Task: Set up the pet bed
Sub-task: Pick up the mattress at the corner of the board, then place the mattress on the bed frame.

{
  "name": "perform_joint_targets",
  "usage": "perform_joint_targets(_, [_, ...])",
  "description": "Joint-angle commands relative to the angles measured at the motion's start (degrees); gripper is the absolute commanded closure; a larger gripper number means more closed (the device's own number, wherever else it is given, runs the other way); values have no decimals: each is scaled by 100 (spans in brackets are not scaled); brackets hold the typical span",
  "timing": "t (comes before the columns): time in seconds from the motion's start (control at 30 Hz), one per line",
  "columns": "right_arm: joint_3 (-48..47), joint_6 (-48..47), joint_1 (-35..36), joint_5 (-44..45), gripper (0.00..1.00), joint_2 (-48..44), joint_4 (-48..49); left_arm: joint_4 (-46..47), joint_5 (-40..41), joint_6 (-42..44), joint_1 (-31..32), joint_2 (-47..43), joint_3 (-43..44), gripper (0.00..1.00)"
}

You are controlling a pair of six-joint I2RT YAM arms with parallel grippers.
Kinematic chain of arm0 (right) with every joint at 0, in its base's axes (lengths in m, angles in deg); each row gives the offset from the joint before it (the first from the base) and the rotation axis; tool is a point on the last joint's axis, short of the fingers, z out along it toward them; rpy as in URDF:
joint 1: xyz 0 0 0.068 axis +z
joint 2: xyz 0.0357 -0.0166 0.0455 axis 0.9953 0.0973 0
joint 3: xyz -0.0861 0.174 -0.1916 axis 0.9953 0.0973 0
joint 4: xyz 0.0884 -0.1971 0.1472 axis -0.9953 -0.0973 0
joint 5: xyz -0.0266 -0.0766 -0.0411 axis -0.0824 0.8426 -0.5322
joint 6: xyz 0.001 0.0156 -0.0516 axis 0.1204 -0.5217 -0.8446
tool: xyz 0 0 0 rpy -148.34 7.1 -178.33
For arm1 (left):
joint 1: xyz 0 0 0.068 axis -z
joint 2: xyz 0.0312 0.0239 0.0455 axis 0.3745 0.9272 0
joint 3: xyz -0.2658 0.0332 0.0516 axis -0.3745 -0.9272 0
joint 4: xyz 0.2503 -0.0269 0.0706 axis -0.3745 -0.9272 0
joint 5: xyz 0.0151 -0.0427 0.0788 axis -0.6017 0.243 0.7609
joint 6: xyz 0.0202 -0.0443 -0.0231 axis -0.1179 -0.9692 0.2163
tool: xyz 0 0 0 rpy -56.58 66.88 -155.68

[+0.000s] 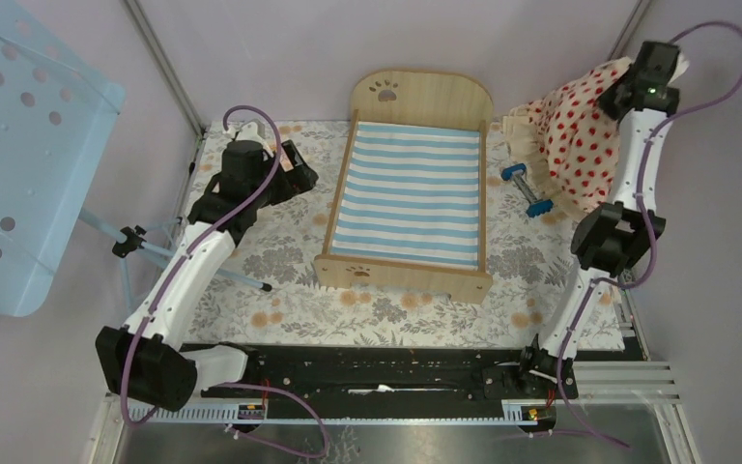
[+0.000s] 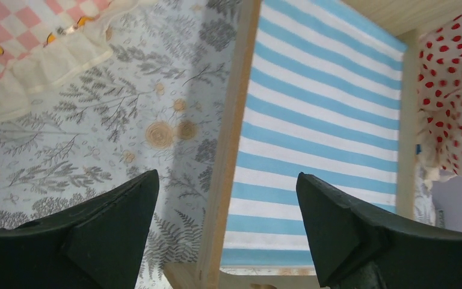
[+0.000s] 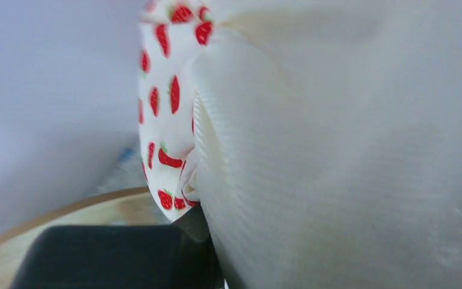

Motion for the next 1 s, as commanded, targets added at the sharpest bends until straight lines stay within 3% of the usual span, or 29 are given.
perform_joint_targets(0.0, [-1252,493,41,-243,100,-1300,-182,246,-323,137,28,-480,349,9])
perform_joint_targets(0.23, [-1636,970,198,-1536,100,-2189,-11,645,-988,257,29,-890,232,7])
perform_joint_targets(0.5, [-959,1622,1863,-2488,100,-3056,808,828,-1192,289,24,-1522,159,2])
perform_joint_targets(0.6, [-941,1838,2966,-2417,100,-3076,1004,577,-1000,339,18,-1789,51,1])
perform_joint_targets(0.77, [-1316,2285,4120,-2440,100,-2637,1541,32,-97,483,20,-2401,25,1])
perform_joint_targets(0.87, [-1622,2525,4478,-2750,100,-2267,1844,-293,371,496,13,-2584,179,1])
perform_joint_targets(0.97, [-1661,2220,4582,-2646,100,-2260,1238,-507,446,492,16,-2648,330,1])
